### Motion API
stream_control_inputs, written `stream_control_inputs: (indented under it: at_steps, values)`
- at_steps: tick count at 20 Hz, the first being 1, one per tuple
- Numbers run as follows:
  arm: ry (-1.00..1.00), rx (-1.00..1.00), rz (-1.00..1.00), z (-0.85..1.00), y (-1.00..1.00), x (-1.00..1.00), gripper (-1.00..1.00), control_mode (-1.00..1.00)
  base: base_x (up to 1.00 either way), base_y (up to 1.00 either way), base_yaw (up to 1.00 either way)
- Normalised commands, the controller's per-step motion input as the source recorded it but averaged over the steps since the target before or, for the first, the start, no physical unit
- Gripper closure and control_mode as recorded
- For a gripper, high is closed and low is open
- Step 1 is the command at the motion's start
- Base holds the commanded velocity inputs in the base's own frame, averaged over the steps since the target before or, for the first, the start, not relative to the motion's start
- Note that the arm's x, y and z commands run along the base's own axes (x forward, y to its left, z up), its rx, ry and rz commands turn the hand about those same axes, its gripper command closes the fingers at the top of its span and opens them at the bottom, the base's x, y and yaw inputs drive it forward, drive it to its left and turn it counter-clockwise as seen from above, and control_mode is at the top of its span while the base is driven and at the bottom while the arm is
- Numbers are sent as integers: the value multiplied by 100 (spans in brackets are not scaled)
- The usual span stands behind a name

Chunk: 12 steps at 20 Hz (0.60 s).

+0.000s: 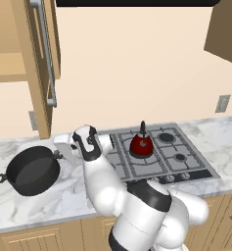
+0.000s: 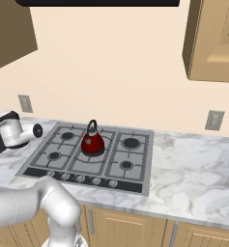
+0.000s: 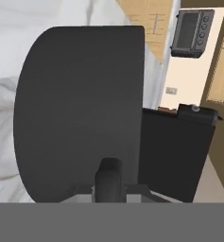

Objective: Pick the kettle from the cabinet and place it on a stove burner. Then pick the pot from the counter and place it on another stove burner. Finally, turn both burners on.

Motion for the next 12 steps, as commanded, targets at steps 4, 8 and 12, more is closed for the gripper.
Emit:
stream_control_inputs:
  at_steps: [4,8,12]
  values:
    - [0,0,-1,18,0,0,100,-100,0,0,0]
    - [0,0,-1,21,-5,0,100,-100,0,0,0]
    - [0,0,-2,23,-13,0,100,-100,0,0,0]
